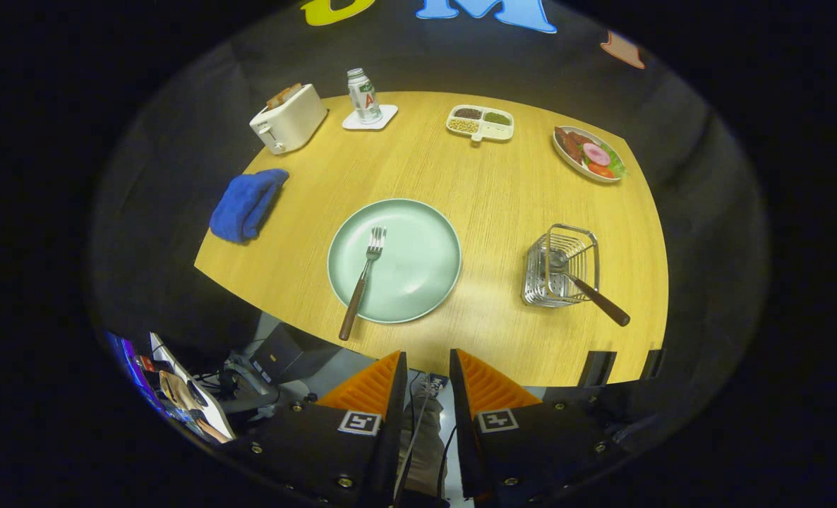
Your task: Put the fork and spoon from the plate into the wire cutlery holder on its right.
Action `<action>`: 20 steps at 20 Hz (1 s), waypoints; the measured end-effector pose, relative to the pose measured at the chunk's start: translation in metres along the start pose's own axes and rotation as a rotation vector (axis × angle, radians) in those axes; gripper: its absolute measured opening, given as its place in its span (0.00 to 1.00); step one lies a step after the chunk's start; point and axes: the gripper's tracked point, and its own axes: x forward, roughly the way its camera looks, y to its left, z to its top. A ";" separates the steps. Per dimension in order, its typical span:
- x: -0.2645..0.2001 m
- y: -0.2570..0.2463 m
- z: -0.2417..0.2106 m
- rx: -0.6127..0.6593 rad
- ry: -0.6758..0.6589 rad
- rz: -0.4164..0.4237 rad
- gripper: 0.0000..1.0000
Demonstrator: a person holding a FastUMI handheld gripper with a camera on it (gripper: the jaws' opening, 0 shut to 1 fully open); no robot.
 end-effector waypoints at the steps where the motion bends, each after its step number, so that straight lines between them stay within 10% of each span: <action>1: 0.008 0.010 0.001 -0.003 0.006 0.022 0.35; 20: 0.109 0.086 -0.012 0.095 0.229 0.168 0.43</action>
